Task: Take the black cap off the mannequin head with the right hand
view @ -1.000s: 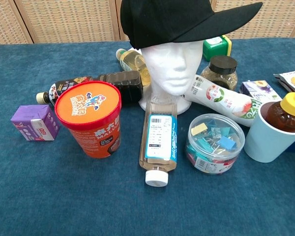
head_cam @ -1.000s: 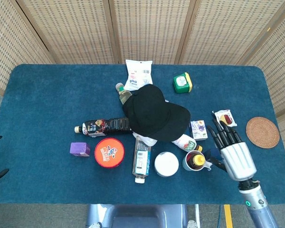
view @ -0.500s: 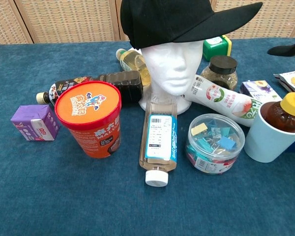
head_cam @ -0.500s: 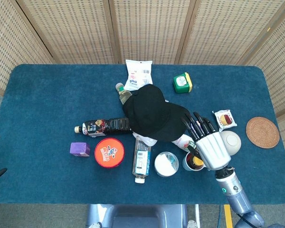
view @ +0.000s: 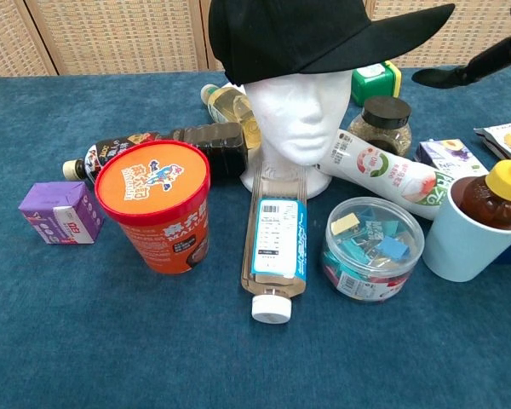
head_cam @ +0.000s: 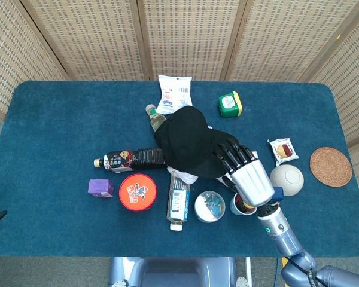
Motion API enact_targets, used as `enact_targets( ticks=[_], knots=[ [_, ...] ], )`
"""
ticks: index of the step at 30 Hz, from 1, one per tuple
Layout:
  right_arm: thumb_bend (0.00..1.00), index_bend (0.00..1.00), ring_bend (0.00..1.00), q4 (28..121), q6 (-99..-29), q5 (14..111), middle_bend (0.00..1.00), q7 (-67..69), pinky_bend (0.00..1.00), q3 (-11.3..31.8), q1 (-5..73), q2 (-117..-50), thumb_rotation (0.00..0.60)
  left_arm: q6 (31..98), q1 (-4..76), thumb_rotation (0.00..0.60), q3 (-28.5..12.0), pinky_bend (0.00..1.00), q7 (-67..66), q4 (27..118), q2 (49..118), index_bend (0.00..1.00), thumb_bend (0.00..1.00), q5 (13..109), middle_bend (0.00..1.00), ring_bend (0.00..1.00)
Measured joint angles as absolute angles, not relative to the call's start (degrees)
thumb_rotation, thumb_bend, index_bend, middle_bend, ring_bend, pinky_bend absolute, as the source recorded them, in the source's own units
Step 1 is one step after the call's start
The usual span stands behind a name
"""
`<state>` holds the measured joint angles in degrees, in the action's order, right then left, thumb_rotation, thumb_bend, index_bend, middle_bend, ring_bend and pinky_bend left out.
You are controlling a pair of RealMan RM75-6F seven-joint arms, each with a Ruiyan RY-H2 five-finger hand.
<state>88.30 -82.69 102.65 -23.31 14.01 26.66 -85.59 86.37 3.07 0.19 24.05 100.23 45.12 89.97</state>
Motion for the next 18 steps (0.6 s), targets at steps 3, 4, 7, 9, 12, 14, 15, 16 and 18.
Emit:
enact_targets(
  ticks=[3,4,7,9,12,14,15,16,18],
  knots=[
    [0.31,0.33,0.25,87.3,-83.1,103.2,0.31,-23.7,0.39,13.9,27.4,-86.5,0.6,86.4,3.0,0.6,0.2,0.06,24.2,100.2,45.1,0.16,0.12,90.1,0.0,0.0],
    [0.33,0.34,0.26,86.9,-83.2,103.3,0.32,-23.9,0.4,13.8,27.6,-86.8,0.6,86.5,3.0,0.6,0.2,0.06,24.2,100.2,45.1,0.16,0.12,90.0,0.0,0.0],
    [0.34,0.34,0.27,85.7,-83.1,103.3,0.33,-24.3,0.41,13.7,28.2,-87.4,0.6,86.5,3.0,0.6,0.2,0.06,24.3,100.1,45.1,0.16,0.13,90.0,0.0,0.0],
    [0.35,0.35,0.29,85.0,-82.9,103.2,0.35,-24.3,0.42,13.7,28.6,-87.8,0.6,86.5,3.0,0.6,0.2,0.06,24.4,100.1,45.1,0.16,0.13,90.0,0.0,0.0],
    [0.39,0.39,0.33,83.5,-83.0,103.3,0.39,-23.9,0.44,13.5,29.1,-88.3,0.6,86.6,3.0,0.6,0.2,0.06,24.5,100.0,45.1,0.16,0.12,90.0,0.0,0.0],
    [0.43,0.43,0.36,82.1,-83.2,103.6,0.43,-23.6,0.47,13.5,29.6,-88.8,0.6,86.4,3.0,0.6,0.1,0.06,24.6,100.1,45.0,0.16,0.12,89.9,0.0,0.0],
    [0.46,0.46,0.4,81.4,-83.5,103.8,0.46,-23.3,0.49,13.4,29.8,-89.1,0.6,86.4,3.1,0.6,0.1,0.06,24.6,100.1,45.0,0.16,0.12,89.9,0.0,0.0],
    [0.47,0.49,0.43,80.5,-83.9,104.1,0.49,-23.0,0.52,13.4,30.1,-89.5,0.6,86.3,3.1,0.6,0.1,0.06,24.6,100.1,45.0,0.16,0.12,89.8,0.0,0.0],
    [0.49,0.54,0.48,78.8,-84.9,104.9,0.53,-22.5,0.57,13.4,30.6,-90.1,0.6,86.2,3.1,0.6,0.1,0.06,24.6,100.1,45.0,0.16,0.12,89.7,0.0,0.0]
  ],
)
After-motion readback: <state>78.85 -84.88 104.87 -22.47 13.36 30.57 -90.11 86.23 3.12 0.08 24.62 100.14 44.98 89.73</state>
